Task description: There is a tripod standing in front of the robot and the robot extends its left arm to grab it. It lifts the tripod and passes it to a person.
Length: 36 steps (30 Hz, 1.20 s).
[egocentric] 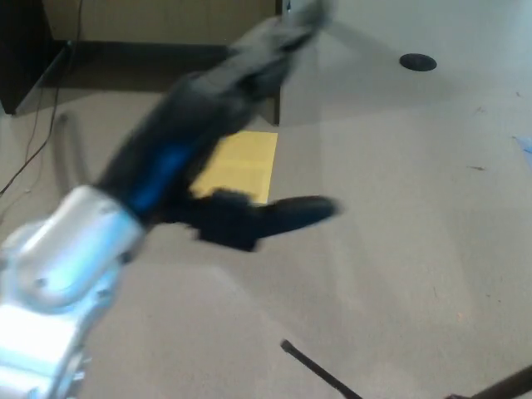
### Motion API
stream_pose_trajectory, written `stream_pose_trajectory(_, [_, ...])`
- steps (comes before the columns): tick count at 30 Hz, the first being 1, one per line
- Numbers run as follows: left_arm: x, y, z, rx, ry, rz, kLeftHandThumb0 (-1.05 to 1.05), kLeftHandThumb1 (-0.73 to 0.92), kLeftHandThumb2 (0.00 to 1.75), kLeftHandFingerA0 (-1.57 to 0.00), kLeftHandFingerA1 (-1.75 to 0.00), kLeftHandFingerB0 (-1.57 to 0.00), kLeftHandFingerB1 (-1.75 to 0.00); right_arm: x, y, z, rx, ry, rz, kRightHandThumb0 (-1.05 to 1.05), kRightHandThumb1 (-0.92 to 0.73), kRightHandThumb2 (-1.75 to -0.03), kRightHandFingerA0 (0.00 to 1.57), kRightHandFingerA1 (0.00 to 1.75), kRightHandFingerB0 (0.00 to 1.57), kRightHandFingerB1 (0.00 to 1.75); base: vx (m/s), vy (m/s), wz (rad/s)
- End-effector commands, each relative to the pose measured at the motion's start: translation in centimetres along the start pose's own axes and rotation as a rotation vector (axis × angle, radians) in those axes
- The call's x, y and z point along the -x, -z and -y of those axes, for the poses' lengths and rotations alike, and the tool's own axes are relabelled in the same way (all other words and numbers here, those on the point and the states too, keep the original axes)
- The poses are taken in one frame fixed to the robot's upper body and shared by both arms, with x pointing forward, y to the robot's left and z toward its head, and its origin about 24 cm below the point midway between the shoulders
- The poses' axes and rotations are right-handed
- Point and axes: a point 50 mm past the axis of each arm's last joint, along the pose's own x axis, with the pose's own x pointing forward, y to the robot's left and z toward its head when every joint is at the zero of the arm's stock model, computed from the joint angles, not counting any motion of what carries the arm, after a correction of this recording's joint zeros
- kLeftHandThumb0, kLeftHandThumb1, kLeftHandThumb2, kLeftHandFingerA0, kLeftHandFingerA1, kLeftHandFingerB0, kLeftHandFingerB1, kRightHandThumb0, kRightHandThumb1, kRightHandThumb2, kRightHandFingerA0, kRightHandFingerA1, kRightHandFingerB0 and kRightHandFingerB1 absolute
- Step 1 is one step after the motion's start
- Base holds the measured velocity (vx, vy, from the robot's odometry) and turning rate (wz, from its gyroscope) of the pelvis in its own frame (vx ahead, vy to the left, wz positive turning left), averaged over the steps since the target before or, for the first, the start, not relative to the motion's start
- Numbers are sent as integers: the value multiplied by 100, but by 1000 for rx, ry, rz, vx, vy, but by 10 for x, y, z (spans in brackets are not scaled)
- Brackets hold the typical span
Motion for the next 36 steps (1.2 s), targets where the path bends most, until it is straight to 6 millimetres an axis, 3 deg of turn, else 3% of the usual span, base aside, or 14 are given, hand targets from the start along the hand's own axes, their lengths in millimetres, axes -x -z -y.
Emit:
stream_pose_trajectory(1, [31, 43, -26, 41, -83, -94, -67, 45, 56, 0, -4, 0, 0, 3, 7, 1, -26, 5, -8, -39, -71, -61, 62, 42, 44, 35, 0, 0, 0])
stream_pose_trajectory(5, [64, 82, -45, 27, -215, -265, -70, 39, 74, 0, -13, 0, 0, 4, 9, -5, -28, -2, -14, -39, -71, -61, 63, 42, 44, 35, 0, 0, 0])
stream_pose_trajectory(8, [85, 108, -55, 33, -272, -339, -66, 48, 55, 0, -15, 0, 0, 6, 12, -8, -29, -3, -22, -38, -71, -61, 62, 41, 44, 35, 0, 0, 0])
stream_pose_trajectory(11, [122, 147, -57, 38, -341, -481, -67, 41, 75, 0, -18, 0, 0, 5, 12, -7, -42, -4, -33, -40, -71, -62, 63, 41, 44, 35, 0, 0, 0])
stream_pose_trajectory(20, [246, 240, 17, 164, -304, -961, -54, 36, 70, 0, -23, 0, -9, 30, 59, -29, 15, 51, -167, -43, -72, -62, 68, 42, 48, 36, 0, 0, 0])
stream_pose_trajectory(22, [266, 250, 26, -15, -255, -1082, -49, 34, 72, -2, -40, -3, -20, 33, 64, -35, 5, 52, -188, -42, -74, -62, 65, 41, 47, 36, 0, 0, 0])
stream_pose_trajectory(25, [285, 256, 33, -161, -171, -1182, -40, 48, 56, -7, -30, -3, -21, 35, 68, -42, -2, 51, -208, -42, -75, -62, 64, 41, 46, 36, 0, 0, 0])
stream_pose_trajectory(26, [283, 258, 31, -168, -172, -1191, -33, 32, 73, -1, -44, 0, -33, 33, 65, -40, -1, 57, -204, -42, -74, -62, 72, 47, 45, 36, 0, 0, 0])
stream_pose_trajectory(28, [277, 265, 26, -192, -169, -1219, -40, 47, 61, -12, -37, -8, -22, 28, 58, -33, -3, 72, -194, -42, -74, -62, 68, 43, 44, 35, 0, 0, 0])
stream_pose_trajectory(29, [278, 265, 25, -180, -165, -1227, -24, 40, 90, -3, -50, 0, -48, 27, 58, -33, -3, 75, -202, -43, -72, -63, 65, 41, 44, 35, 0, 0, 0])
stream_pose_trajectory(30, [282, 266, 27, -188, -152, -1243, -40, 46, 62, -18, -38, -13, -32, 28, 60, -36, -4, 70, -207, -43, -72, -63, 65, 42, 45, 35, 0, 0, 0])
stream_pose_trajectory(31, [291, 265, 30, -182, -132, -1267, -20, 40, 91, -10, -51, -8, -49, 32, 65, -43, -4, 56, -212, -42, -72, -62, 64, 41, 44, 35, 0, 0, 0])
stream_pose_trajectory(32, [297, 267, 30, -171, -100, -1302, -39, 46, 65, -33, -41, -31, -39, 35, 67, -46, -1, 47, -215, -43, -72, -62, 67, 42, 44, 34, 0, 0, 0])
stream_pose_trajectory(36, [304, 274, 28, -87, -39, -1389, -32, 57, 57, -38, -37, -34, -32, 33, 66, -43, -17, 46, -223, -43, -72, -62, 63, 41, 45, 35, 0, 0, 0])
